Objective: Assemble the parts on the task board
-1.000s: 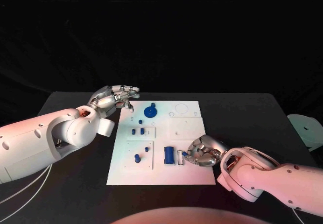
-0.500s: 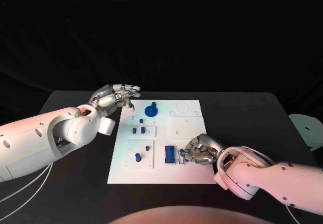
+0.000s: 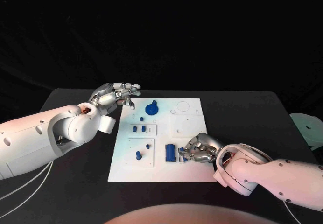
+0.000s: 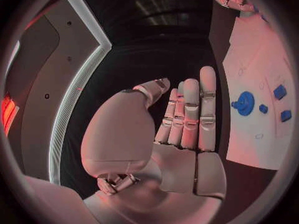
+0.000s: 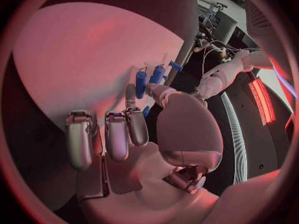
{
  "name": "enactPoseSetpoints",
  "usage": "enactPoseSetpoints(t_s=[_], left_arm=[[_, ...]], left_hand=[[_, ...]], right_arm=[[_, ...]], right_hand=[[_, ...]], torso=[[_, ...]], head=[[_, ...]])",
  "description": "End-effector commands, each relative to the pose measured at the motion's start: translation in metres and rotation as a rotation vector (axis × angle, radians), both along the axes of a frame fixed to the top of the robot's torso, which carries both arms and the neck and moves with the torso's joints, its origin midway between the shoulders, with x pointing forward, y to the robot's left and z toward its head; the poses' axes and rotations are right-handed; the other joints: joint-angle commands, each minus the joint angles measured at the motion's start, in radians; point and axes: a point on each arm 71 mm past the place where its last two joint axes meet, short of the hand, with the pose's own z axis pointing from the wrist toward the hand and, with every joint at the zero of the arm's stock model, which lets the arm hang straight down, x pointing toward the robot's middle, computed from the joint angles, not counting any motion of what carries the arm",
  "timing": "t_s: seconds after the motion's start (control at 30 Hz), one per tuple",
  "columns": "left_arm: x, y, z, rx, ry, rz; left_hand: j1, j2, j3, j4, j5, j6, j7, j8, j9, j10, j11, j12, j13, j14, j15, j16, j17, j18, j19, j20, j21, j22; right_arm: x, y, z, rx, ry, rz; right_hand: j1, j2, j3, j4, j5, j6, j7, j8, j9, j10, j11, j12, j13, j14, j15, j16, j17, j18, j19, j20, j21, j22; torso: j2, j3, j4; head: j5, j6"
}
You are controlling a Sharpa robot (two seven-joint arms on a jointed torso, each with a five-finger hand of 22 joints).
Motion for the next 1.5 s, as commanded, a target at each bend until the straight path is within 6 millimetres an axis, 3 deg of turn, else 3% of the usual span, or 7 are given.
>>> enactPoseSetpoints(t_s=[0.03,0.2,0.37,0.8,1.07,1.5], left_arm=[[-0.0008,-0.0023,0.001,-0.007,-0.005,-0.016],[-0.0007,-0.0024,0.001,-0.007,-0.004,-0.016],[-0.0007,-0.0022,0.0009,-0.006,-0.004,-0.016],[-0.0008,-0.0023,0.0008,-0.006,-0.001,-0.017],[-0.0008,-0.0016,0.0007,-0.005,0.0,-0.016],[-0.0008,-0.0015,0.0005,-0.003,0.002,-0.015]], left_hand=[[-0.004,0.004,0.002,0.006,-0.001,-0.005,0.002,-0.001,-0.001,-0.006,-0.001,0.004,0.0,-0.002,0.002,0.006,-0.001,0.014,0.004,0.003,-0.004,-0.001],[-0.004,0.004,0.002,0.006,-0.001,-0.005,0.002,-0.001,-0.001,-0.006,-0.001,0.004,0.0,-0.002,0.002,0.006,-0.001,0.014,0.004,0.003,-0.004,-0.001],[-0.004,0.004,0.002,0.006,-0.001,-0.005,0.002,-0.001,-0.001,-0.006,-0.001,0.004,0.0,-0.002,0.002,0.006,-0.001,0.014,0.004,0.003,-0.004,-0.001],[-0.004,0.005,0.002,0.007,-0.002,-0.006,0.002,0.0,-0.002,-0.008,-0.001,0.005,0.0,-0.002,0.002,0.007,-0.002,0.014,0.005,0.003,-0.006,-0.002],[-0.004,0.005,0.002,0.007,-0.002,-0.006,0.002,0.0,-0.002,-0.008,-0.001,0.005,0.0,-0.002,0.002,0.007,-0.002,0.014,0.005,0.003,-0.006,-0.002],[-0.004,0.006,0.002,0.007,-0.002,-0.006,0.002,0.0,-0.002,-0.008,-0.001,0.005,0.0,-0.003,0.002,0.007,-0.002,0.014,0.005,0.003,-0.006,-0.002]], right_arm=[[-0.0024,0.0023,-0.0045,-0.017,0.033,0.04],[-0.002,0.0028,-0.005,-0.02,0.032,0.043],[-0.0023,0.004,-0.0048,-0.019,0.029,0.05],[-0.0036,0.0028,-0.0028,-0.019,0.008,0.054],[-0.0059,0.0012,0.0007,-0.018,-0.017,0.061],[-0.0098,-0.0012,0.0044,-0.021,-0.03,0.073]], right_hand=[[-0.014,0.003,-0.011,0.003,-0.006,0.005,0.003,-0.003,0.0,0.013,-0.008,-0.003,0.115,0.071,-0.005,-0.003,0.092,-0.006,0.074,-0.005,-0.001,0.242],[-0.021,0.0,-0.023,0.01,-0.014,0.012,0.001,0.002,0.002,0.014,-0.01,-0.002,0.117,0.071,-0.006,-0.004,0.091,-0.005,0.073,-0.006,-0.003,0.241],[-0.044,-0.008,-0.056,0.034,-0.069,0.013,0.001,0.003,0.003,0.014,-0.011,-0.002,0.117,0.071,-0.007,-0.004,0.091,-0.005,0.073,-0.007,-0.003,0.241],[-0.082,-0.02,-0.133,0.092,-0.047,0.019,-0.001,0.006,0.005,0.018,-0.012,0.005,0.123,0.071,-0.008,-0.004,0.092,-0.006,0.074,-0.008,-0.002,0.242],[-0.116,-0.009,-0.173,0.098,-0.052,0.021,-0.004,0.007,0.005,0.019,-0.014,0.006,0.125,0.071,-0.01,-0.004,0.093,-0.006,0.074,-0.01,0.0,0.242],[-0.119,0.007,-0.183,0.096,-0.04,0.023,-0.006,0.009,0.006,0.022,-0.016,0.013,0.13,0.072,-0.011,-0.002,0.097,-0.007,0.076,-0.011,0.004,0.243]], torso=[[-0.001,0.0006,-0.0011],[0.0,0.0008,-0.001],[-0.001,0.0005,-0.0009],[-0.001,0.0001,-0.0006],[-0.001,0.0005,-0.0008],[0.0,0.0011,-0.0009]], head=[[0.001,0.001],[0.002,0.0],[0.003,0.0],[0.005,0.001],[0.007,0.001],[0.004,-0.001]])
